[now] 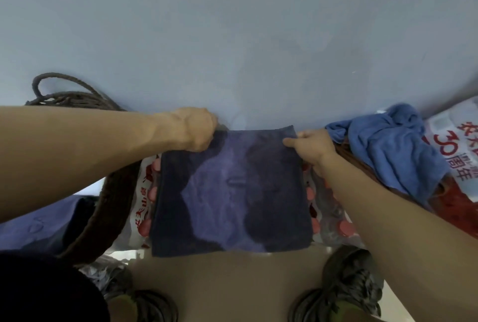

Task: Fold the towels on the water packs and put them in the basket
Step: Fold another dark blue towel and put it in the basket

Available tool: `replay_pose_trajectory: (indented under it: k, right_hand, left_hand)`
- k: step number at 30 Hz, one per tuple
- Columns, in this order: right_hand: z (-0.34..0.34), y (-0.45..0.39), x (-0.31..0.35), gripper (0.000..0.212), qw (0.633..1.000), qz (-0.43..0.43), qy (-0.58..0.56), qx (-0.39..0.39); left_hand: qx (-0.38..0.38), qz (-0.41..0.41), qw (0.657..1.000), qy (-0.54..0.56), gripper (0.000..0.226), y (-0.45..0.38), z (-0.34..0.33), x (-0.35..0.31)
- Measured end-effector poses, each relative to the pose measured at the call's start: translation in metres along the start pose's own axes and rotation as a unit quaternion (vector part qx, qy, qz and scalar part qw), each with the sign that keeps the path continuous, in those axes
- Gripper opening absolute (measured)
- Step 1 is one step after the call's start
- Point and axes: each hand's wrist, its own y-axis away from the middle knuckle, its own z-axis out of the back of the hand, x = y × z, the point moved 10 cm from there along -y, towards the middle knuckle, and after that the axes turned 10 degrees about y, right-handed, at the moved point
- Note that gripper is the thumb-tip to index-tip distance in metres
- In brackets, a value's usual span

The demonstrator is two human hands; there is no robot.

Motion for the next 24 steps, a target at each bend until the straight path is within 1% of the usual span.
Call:
replay_pose_trajectory:
  k: [1,2,3,4,6,8,10,11,13,15,18,21,24]
  right_hand:
    - [-0.002,0.003,-0.001,0.016,0.998,0.009,-0.061,0.008]
    - [-0.004,0.007,0.000,0.011,0.993,0.021,-0.113,0.010]
    - [-0.003,0.009,0.001,0.007,0.989,0.039,-0.142,0.008]
    - [-0.003,0.012,0.004,0.002,0.985,0.058,-0.160,0.005]
    - [0.001,0.019,0.007,0.016,0.982,0.083,-0.171,-0.004]
    - [0.001,0.024,0.010,0.019,0.981,0.103,-0.165,0.001]
    - [0.000,0.030,0.012,0.019,0.980,0.118,-0.160,0.014]
    - [0.000,0.032,0.013,0.020,0.979,0.119,-0.163,0.015]
    - [0.001,0.036,0.013,0.018,0.977,0.118,-0.177,0.011]
    - [-0.001,0.041,0.010,0.018,0.976,0.096,-0.193,0.023]
    - [-0.012,0.059,0.000,0.027,0.975,0.050,-0.201,0.083]
    - [-0.021,0.089,-0.013,0.023,0.966,0.018,-0.225,0.127]
    - [-0.029,0.125,-0.040,0.022,0.964,-0.013,-0.221,0.147]
  left_hand:
    - [0.006,-0.051,0.999,0.016,0.031,-0.005,0.003,-0.023]
    - [0.010,-0.091,0.995,0.035,0.029,-0.010,0.006,-0.044]
    - [0.008,-0.118,0.992,0.054,0.029,-0.017,0.010,-0.063]
    - [0.002,-0.125,0.989,0.081,0.032,-0.025,0.014,-0.076]
    - [-0.011,-0.106,0.982,0.155,0.041,-0.043,0.022,-0.094]
    - [-0.011,-0.084,0.970,0.228,0.052,-0.057,0.025,-0.105]
    - [-0.014,-0.094,0.958,0.269,0.054,-0.067,0.027,-0.113]
    - [-0.024,-0.106,0.955,0.275,0.048,-0.070,0.030,-0.115]
    - [-0.062,-0.117,0.955,0.267,0.027,-0.073,0.039,-0.113]
    - [-0.106,-0.110,0.948,0.279,0.017,-0.077,0.050,-0.107]
    - [-0.147,-0.106,0.947,0.266,0.020,-0.084,0.054,-0.105]
    - [-0.135,-0.103,0.960,0.224,0.023,-0.091,0.041,-0.112]
    - [-0.118,-0.104,0.965,0.207,0.025,-0.094,0.035,-0.117]
